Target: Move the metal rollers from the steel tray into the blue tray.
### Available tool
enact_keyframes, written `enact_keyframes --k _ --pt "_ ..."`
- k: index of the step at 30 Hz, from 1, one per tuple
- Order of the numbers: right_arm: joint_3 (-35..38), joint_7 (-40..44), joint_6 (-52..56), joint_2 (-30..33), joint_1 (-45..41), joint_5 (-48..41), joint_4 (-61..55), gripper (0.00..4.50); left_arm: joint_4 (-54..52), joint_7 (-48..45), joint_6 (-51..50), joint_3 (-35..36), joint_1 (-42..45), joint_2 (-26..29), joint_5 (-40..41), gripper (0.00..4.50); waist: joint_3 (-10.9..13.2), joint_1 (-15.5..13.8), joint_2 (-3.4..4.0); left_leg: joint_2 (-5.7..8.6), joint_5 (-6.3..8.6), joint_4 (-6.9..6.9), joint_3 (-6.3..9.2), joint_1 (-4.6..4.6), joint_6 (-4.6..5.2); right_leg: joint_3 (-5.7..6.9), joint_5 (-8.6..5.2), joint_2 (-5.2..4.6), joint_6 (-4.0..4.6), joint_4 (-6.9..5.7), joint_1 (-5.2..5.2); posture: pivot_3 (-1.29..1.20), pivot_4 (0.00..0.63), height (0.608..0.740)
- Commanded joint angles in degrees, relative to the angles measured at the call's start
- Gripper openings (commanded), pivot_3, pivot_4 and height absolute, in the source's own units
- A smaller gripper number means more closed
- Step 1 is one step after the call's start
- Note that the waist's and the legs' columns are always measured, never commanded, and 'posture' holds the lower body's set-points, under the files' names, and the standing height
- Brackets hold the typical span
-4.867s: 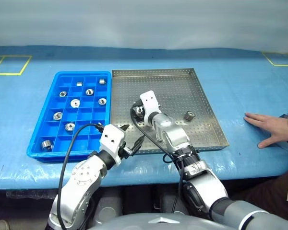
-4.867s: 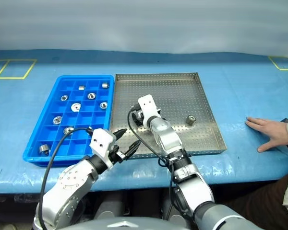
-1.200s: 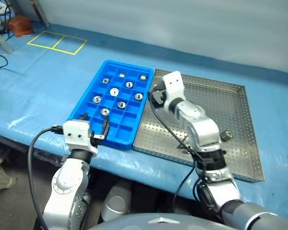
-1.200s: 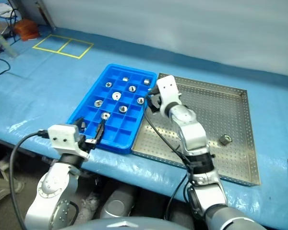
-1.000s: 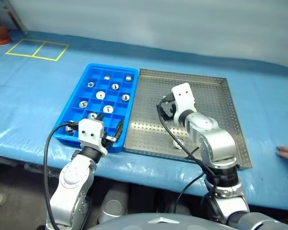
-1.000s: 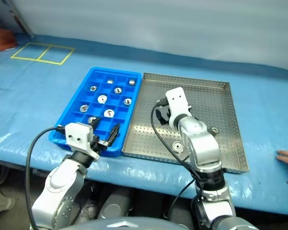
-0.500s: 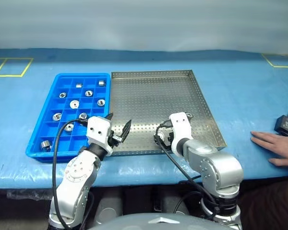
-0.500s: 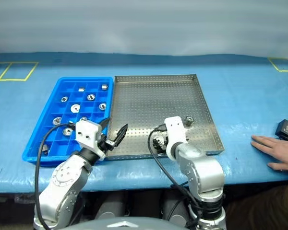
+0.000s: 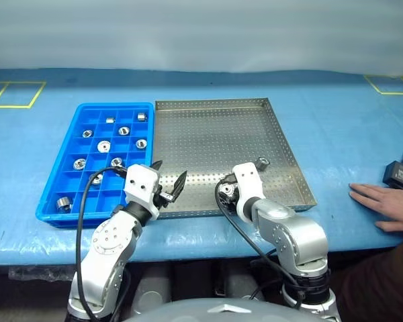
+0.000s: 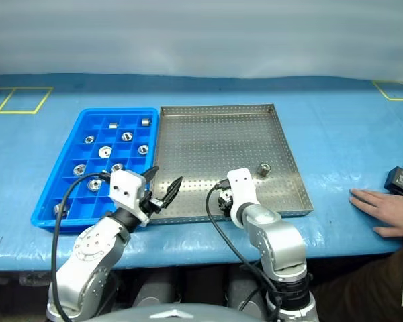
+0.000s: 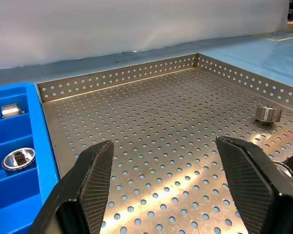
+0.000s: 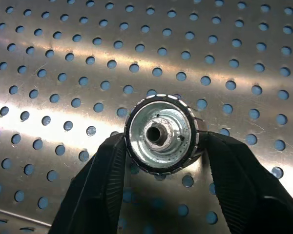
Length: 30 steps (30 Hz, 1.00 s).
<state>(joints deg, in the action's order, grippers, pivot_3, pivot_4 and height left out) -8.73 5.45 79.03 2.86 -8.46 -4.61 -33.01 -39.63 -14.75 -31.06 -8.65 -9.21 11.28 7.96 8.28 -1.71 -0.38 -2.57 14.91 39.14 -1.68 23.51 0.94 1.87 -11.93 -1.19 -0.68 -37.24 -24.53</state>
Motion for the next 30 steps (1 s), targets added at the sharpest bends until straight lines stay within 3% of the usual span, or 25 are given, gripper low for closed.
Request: enact_keyframes --k 1,7,13,20,25,30 --pt "-1.3 0.0 -1.6 1.0 0.0 -0.1 1.9 1.88 -1.6 1.1 1.0 -0.2 -0.5 -0.5 0.0 3.65 0.0 0.0 -0.05 -0.01 0.00 0.00 0.00 -0.02 0.00 0.00 0.00 0.00 -0.01 0.00 0.01 0.16 0.150 0.740" --pt "-3.6 0.8 -5.5 1.8 -3.6 -0.4 3.8 1.88 -2.6 6.2 3.6 2.2 -2.1 -2.9 -2.2 3.65 0.0 0.1 -0.18 -0.04 -0.06 0.00 0.00 -0.13 0.10 -0.13 0.07 -0.04 -0.11 0.00 0.00 0.25 0.150 0.740" --pt "-5.1 2.7 -16.1 -0.5 -11.6 -1.1 8.1 1.88 -4.3 14.1 8.7 7.7 -3.7 -7.2 -5.7 3.65 0.6 -0.6 -0.38 -0.02 -0.06 -0.01 0.18 -0.39 0.11 -0.04 0.15 -0.17 -0.24 0.01 -0.13 0.32 0.150 0.740" --pt "-8.8 4.8 -23.3 -4.8 -19.6 -1.1 17.4 1.88 -8.6 15.0 9.0 10.4 -10.0 -7.1 -5.9 3.65 0.5 -4.1 -0.41 0.16 0.10 -0.43 0.44 -0.26 -0.03 0.02 0.23 -0.12 -0.29 0.09 -0.21 0.41 0.150 0.740" --pt "-11.2 7.1 -26.9 -8.2 -24.2 -1.9 22.4 1.88 -11.4 15.6 8.8 9.9 -14.7 -8.1 -6.0 3.65 0.5 -6.8 -0.42 0.50 0.19 -0.56 0.46 0.51 0.02 0.03 0.38 -0.20 -0.13 0.33 -0.89 0.46 0.150 0.740" --pt "-13.8 8.8 -28.9 -10.2 -25.7 -1.8 25.5 1.88 -12.4 15.7 8.7 9.0 -17.0 -8.5 -5.9 3.65 0.6 -9.2 -0.41 0.50 0.23 -0.60 0.48 0.44 0.05 0.10 0.16 -0.22 -0.44 0.37 -0.82 0.49 0.150 0.740"
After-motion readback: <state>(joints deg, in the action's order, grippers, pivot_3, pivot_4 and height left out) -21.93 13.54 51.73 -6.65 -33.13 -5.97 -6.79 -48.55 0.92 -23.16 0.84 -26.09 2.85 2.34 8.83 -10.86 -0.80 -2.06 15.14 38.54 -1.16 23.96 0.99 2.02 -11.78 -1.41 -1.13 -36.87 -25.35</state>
